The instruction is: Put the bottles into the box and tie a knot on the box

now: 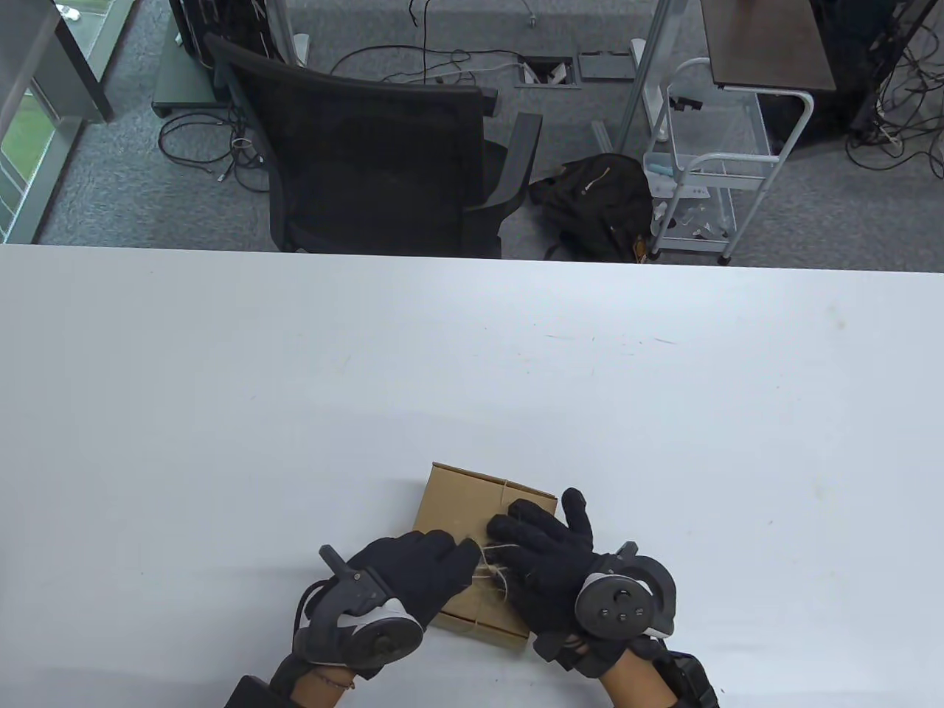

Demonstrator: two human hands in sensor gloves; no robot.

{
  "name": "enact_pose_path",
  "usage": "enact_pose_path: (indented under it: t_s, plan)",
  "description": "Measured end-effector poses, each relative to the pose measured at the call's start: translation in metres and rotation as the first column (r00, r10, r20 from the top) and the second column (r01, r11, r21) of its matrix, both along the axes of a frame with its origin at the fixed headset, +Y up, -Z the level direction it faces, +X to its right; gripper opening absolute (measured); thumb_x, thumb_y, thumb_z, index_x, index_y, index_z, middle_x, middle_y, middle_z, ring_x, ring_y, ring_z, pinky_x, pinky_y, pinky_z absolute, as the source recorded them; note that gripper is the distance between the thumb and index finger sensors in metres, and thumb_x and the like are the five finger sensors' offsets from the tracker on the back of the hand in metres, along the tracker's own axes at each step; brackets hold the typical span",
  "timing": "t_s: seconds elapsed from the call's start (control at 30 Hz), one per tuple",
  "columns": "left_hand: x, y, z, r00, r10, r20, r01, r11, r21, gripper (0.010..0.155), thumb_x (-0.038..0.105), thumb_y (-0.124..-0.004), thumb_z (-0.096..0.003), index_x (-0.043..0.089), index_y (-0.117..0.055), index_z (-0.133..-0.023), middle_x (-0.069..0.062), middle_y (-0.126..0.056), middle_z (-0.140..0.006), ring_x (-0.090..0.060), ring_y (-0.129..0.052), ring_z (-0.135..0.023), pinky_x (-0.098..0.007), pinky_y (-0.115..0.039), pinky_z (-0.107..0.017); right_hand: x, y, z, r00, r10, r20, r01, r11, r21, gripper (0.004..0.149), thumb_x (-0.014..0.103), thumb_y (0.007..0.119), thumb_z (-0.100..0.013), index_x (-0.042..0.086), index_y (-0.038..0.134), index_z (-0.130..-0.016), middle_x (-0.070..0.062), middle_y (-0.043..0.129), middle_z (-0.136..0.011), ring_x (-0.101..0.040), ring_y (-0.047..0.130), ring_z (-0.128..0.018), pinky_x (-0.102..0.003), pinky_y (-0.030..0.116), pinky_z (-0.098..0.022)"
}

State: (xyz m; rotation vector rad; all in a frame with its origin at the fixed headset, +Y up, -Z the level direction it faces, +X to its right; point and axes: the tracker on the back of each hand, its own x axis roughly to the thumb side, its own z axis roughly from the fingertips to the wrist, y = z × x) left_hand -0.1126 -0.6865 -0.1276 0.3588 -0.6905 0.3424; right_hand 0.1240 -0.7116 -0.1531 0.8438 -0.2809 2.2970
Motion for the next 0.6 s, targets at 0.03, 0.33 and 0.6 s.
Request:
enact_pose_path:
  t_s: [0.03, 0.33, 0.6]
  plan:
    - [-0.004, -0.001, -0.002, 1.0, 0.013, 0.003, -0.013, 1.0, -0.015, 0.044, 0.04, -0.094, -0.0465, 0.027, -0.089, -0.089, 0.001, -0.102, -0.07, -0.022, -0.108, -0.034, -0.032, -0.092, -0.024, 0.004, 0.001, 0.0, 1.0, 0.003, 0.028, -0.003, 1.0, 0.001, 0.039, 0.031, 0.087, -0.044, 0.006, 0.101, -0.072, -0.02, 0.092, -0.09, -0.048, 0.077, -0.086, -0.081, 0.028, -0.062]
    - [-0.025, -0.008, -0.014, 0.998, 0.064, -0.015, -0.066, 0.991, -0.112, 0.045, 0.04, -0.093, -0.0463, 0.027, -0.089, -0.089, -0.004, -0.102, -0.082, -0.017, -0.107, -0.022, -0.028, -0.092, -0.015, 0.028, 0.013, 0.0, 0.965, 0.17, 0.201, -0.187, 0.98, 0.07, 0.039, 0.031, 0.089, -0.043, 0.006, 0.103, -0.07, -0.021, 0.095, -0.086, -0.046, 0.084, -0.08, -0.08, 0.038, -0.063]
    - [-0.029, -0.007, -0.014, 0.996, -0.023, -0.084, 0.018, 0.998, -0.057, 0.045, 0.039, -0.092, -0.0474, 0.025, -0.087, -0.09, -0.004, -0.102, -0.08, -0.015, -0.105, -0.016, -0.027, -0.09, -0.011, 0.032, 0.017, 0.0, 0.879, 0.356, 0.317, -0.388, 0.921, 0.043, 0.038, 0.03, 0.093, -0.041, 0.007, 0.104, -0.068, -0.021, 0.096, -0.084, -0.046, 0.086, -0.078, -0.078, 0.044, -0.063]
